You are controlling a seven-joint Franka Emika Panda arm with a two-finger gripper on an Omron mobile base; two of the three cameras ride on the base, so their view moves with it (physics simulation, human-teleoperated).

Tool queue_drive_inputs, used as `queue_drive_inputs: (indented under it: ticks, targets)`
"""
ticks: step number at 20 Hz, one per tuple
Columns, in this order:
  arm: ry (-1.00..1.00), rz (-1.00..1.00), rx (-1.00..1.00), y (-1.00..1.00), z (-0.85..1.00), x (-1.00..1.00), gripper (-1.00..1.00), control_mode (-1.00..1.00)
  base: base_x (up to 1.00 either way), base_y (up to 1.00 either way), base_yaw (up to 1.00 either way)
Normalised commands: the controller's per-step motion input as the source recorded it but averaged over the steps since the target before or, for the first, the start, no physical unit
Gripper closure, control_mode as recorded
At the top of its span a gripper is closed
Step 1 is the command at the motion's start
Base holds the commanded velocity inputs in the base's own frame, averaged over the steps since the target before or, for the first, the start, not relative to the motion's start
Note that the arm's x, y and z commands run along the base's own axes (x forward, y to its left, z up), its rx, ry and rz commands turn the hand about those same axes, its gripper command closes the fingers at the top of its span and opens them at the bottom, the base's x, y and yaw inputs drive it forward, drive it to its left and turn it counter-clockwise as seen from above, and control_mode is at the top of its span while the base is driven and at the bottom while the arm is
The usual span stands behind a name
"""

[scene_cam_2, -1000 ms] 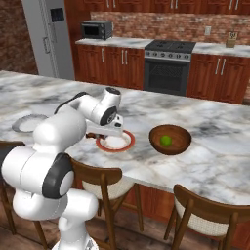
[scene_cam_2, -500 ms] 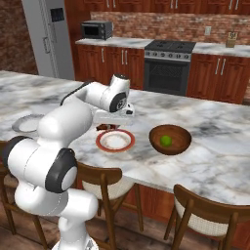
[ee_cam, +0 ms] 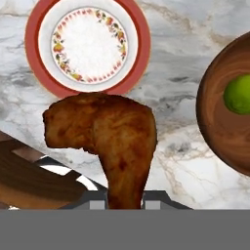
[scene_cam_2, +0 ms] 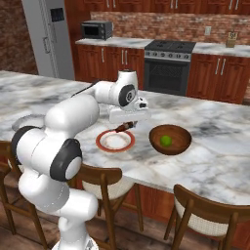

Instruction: Pick the chicken drumstick and lime from their plates and place them in the bowl. Then put the bowl in the fridge.

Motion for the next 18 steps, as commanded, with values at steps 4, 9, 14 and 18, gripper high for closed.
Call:
queue_drive_inputs:
  ticks: [4,9,14,18]
  targets:
    - [0.00,0.00,-0.02,-0.74,0.06,0.03,1.00,-1.00,0.00,0.00,0.00]
    - [0.00,-0.03,0.01,-0.80,0.00,0.01,1.00,-1.00,0.00,0.00,0.00]
    - [0.00,-0.09,0.09,-0.71,0.00,0.08,1.00,-1.00,0.00,0.00,0.00]
    - [0.00,-0.07,0.06,-0.50,-0.04,0.07,1.00,-1.00,0.00,0.00,0.00]
